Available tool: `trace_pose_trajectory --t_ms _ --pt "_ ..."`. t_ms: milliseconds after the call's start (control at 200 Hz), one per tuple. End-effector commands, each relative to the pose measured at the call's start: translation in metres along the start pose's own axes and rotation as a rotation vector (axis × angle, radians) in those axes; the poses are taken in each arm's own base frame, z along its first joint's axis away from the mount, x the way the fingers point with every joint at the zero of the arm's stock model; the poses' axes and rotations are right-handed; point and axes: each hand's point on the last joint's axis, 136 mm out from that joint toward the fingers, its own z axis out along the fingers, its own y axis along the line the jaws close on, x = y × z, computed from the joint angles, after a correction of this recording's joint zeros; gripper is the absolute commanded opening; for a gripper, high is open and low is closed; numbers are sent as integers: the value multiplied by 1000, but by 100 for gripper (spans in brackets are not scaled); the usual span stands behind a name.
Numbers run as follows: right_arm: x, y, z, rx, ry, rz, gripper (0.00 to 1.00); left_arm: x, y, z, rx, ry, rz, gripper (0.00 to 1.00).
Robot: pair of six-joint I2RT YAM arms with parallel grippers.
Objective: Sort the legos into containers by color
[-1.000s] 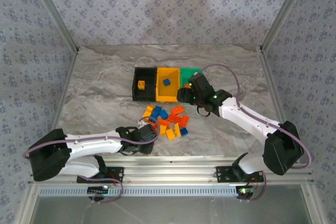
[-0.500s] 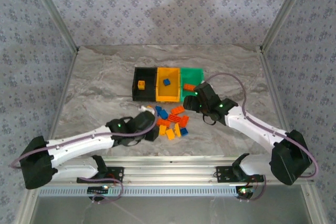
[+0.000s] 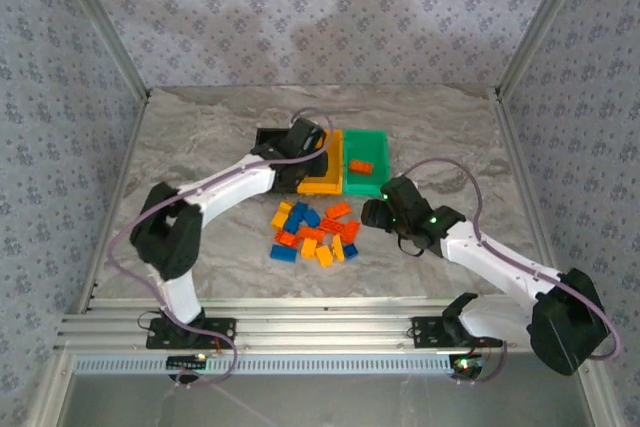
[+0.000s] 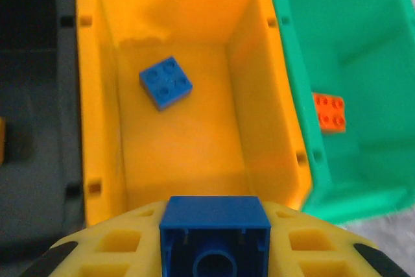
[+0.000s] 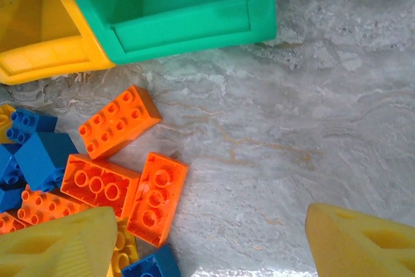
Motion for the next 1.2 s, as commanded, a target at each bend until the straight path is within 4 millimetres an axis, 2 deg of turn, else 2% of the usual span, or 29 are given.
trace_pose_trajectory --t_ms 0,140,310,395,530,580,605,665,760,950,1074,1194 --pt "12 -11 -2 16 24 32 78 -16 -7 15 -11 -15 17 25" --pt "17 -5 -2 -28 41 20 79 -14 -6 36 -22 5 -3 39" --pt "26 5 -1 -75 72 -2 80 -21 -20 36 37 -1 -39 62" --pt "33 7 1 -87 91 -16 80 -28 -29 21 79 -23 -50 73" --pt "46 20 3 -133 125 -68 79 -38 -48 -22 194 -84 -77 86" --pt "50 27 4 -146 137 -98 77 -34 -52 -41 232 -101 -81 90" --pt "52 32 4 -155 141 -114 76 -31 -54 -49 248 -108 -79 99" --pt "58 43 5 -173 157 -160 71 -21 -55 -71 275 -121 -70 99" --pt "67 60 11 -179 186 -223 65 4 -45 -98 278 -126 -68 99" --pt "73 84 28 -147 202 -318 58 63 0 -138 186 -142 -64 99" --pt "74 90 39 -102 220 -355 54 95 40 -155 104 -140 -104 99" --pt "78 87 47 -42 249 -378 50 116 72 -169 67 -157 -162 100"
